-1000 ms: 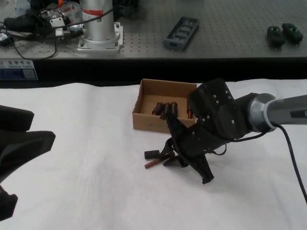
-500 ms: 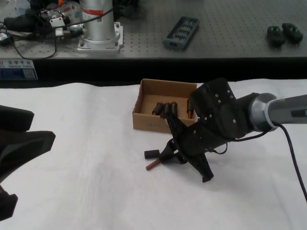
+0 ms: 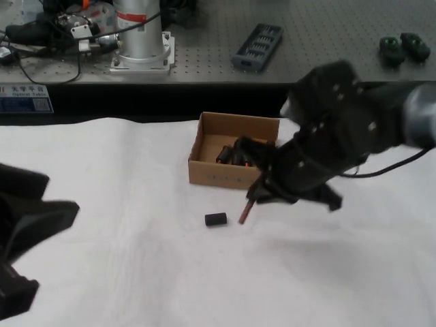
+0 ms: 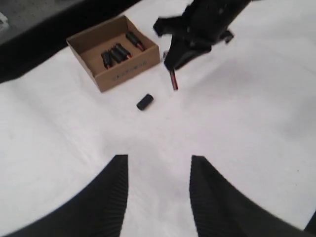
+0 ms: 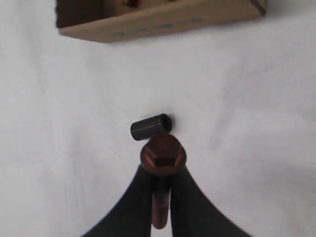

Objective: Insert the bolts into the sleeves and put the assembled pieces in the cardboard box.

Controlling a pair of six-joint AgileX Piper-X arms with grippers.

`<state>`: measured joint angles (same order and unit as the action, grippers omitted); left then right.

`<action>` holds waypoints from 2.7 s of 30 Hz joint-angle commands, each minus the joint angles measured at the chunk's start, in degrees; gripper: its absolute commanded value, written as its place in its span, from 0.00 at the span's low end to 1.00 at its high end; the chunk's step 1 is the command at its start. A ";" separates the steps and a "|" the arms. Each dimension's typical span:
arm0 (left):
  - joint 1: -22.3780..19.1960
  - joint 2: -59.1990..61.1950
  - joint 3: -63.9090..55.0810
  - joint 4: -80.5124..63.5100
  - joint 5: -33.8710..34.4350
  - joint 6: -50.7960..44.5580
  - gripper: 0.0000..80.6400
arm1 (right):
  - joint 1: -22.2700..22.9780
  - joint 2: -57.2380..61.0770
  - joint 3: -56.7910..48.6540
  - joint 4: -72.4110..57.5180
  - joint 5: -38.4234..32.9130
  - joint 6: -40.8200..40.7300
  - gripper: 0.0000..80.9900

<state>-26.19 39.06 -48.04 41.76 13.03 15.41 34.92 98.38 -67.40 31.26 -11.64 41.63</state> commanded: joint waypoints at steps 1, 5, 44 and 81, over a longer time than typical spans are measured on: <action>0.22 3.12 -0.53 1.42 -0.38 0.81 0.37 | -0.09 -3.52 -0.76 2.35 1.31 -5.91 0.02; 0.22 8.43 -0.53 1.43 -0.38 7.57 0.37 | -0.09 -9.49 -0.62 5.48 2.15 -13.23 0.02; 0.00 67.65 -21.10 -24.67 7.23 39.04 0.53 | -0.09 -50.84 26.66 11.20 -3.53 -24.90 0.02; -0.46 77.66 -29.24 -21.25 7.23 41.86 0.52 | -0.09 -50.84 26.66 11.20 -4.92 -24.90 0.02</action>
<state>-26.30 116.37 -76.65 20.86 19.87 55.68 34.92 48.00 -40.63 43.16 -15.63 17.14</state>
